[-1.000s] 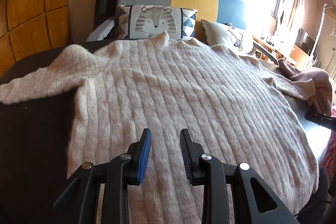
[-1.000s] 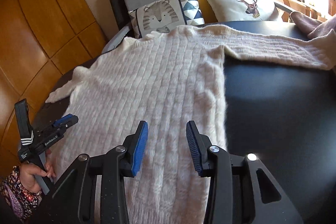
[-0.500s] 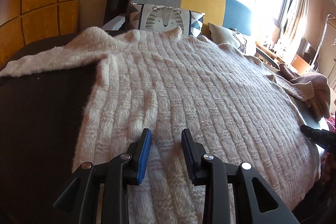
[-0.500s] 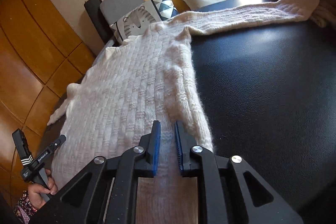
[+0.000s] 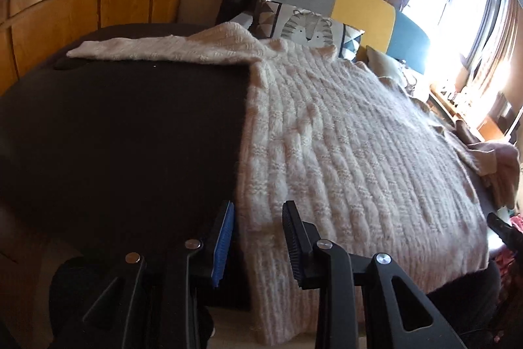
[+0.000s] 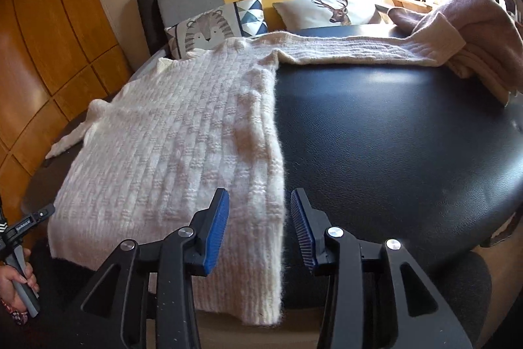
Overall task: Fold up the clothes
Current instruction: 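Grasp the sweater hem edge with the right gripper, then grasp the cream sweater sleeve with the left gripper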
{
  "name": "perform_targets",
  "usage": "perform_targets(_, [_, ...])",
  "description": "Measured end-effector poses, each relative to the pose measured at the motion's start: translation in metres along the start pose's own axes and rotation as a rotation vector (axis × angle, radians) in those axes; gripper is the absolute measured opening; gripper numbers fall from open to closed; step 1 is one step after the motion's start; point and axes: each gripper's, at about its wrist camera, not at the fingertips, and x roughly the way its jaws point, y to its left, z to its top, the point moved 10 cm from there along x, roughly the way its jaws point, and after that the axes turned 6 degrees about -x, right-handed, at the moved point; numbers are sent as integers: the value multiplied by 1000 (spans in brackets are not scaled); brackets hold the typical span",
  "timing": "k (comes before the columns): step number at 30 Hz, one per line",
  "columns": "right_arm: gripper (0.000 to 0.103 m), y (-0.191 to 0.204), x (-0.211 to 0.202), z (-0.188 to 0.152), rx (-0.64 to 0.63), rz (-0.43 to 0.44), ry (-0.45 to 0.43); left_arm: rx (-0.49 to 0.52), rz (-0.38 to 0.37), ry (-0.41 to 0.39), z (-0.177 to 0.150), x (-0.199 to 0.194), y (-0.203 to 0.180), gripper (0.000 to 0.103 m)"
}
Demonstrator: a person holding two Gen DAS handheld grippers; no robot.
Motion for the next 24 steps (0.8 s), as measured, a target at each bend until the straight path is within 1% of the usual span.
perform_targets(2, [43, -7, 2, -6, 22, -3, 31, -29, -7, 6, -1, 1, 5, 31])
perform_targets(5, [43, -9, 2, -14, 30, 13, 50, -64, -50, 4, -3, 1, 6, 32])
perform_targets(7, [43, -8, 1, -16, 21, 15, 47, -88, -88, -1, -3, 2, 4, 38])
perform_targets(9, [43, -5, 1, -16, 16, 21, 45, -88, -87, -2, -3, 2, 3, 40])
perform_targets(11, [43, 0, 2, -17, -3, 31, 44, -46, -61, 6, -4, 4, -1, 40])
perform_targets(12, [39, 2, 3, -17, -26, 24, 44, -14, -43, 12, -4, 5, -4, 40])
perform_targets(13, [23, 5, 4, -17, -40, 26, 44, 20, -24, 14, -4, 6, -7, 40])
perform_targets(14, [19, 7, 5, -17, -42, 38, 46, 36, -20, 15, -5, 6, -9, 40])
perform_targets(15, [18, 8, 5, -17, -36, 46, 47, 49, -18, 15, -5, 6, -11, 35])
perform_targets(16, [13, 6, 4, -16, -19, 49, 46, 51, -26, 17, -5, 6, -12, 29])
perform_targets(17, [11, 4, 3, -16, 2, 52, 41, 51, -36, 19, -5, 6, -13, 27])
perform_targets(19, [9, -4, -2, -13, 55, 50, 16, 52, -53, 25, -5, 5, -15, 14])
perform_targets(21, [9, -15, -4, -12, 100, 32, -3, 60, -57, 28, -5, 5, -16, 12])
perform_targets(24, [9, -22, 0, -18, 100, 22, 4, 68, -31, 27, -5, 6, -12, 11])
